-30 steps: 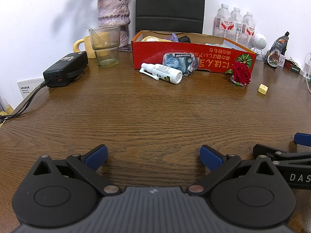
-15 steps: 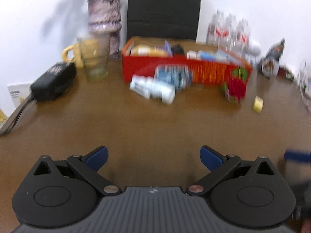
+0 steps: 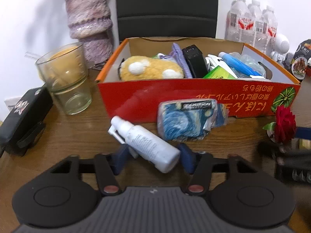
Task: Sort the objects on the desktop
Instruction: 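Grasp the white spray bottle with the left gripper while the right grasps the red rose, then carry the white spray bottle and red rose into the box and release both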
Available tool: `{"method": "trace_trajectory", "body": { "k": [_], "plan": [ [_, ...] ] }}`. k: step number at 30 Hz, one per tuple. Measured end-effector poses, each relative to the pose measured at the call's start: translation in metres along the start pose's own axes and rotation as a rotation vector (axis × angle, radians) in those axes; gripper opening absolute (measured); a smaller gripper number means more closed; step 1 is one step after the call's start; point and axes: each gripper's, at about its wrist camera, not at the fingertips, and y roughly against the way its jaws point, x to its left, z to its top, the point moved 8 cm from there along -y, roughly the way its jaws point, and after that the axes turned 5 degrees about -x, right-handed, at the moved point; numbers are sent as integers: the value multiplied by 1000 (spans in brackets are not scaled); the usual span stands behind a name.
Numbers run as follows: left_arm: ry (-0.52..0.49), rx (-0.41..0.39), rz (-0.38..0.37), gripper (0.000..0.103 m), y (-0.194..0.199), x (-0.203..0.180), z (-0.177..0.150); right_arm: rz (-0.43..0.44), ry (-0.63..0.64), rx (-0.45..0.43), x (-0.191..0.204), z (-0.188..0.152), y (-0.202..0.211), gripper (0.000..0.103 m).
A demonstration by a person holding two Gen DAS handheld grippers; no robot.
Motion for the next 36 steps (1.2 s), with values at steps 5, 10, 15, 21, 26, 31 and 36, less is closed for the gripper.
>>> {"method": "trace_trajectory", "body": {
  "k": [5,10,15,21,26,31,36],
  "plan": [
    [-5,-9,-65,29,31,7,-22,9,-21,-24,-5,-3,5,52],
    [4,-6,-131,28,69,9,-49,76,7,-19,13,-26,42,51],
    [-40,-6,-119,59,72,2,-52,98,49,-32,26,-47,76,51],
    [-39,-15,-120,28,67,-8,-41,71,27,-77,19,-37,97,51],
    [26,-128,-150,28,98,1,-6,63,-2,-160,0,-1,118,51],
    [94,-203,-188,28,97,13,71,63,-37,-243,-19,70,119,51],
    [106,-206,-210,28,63,9,146,107,-86,-288,-27,151,103,51]
  ]
}}
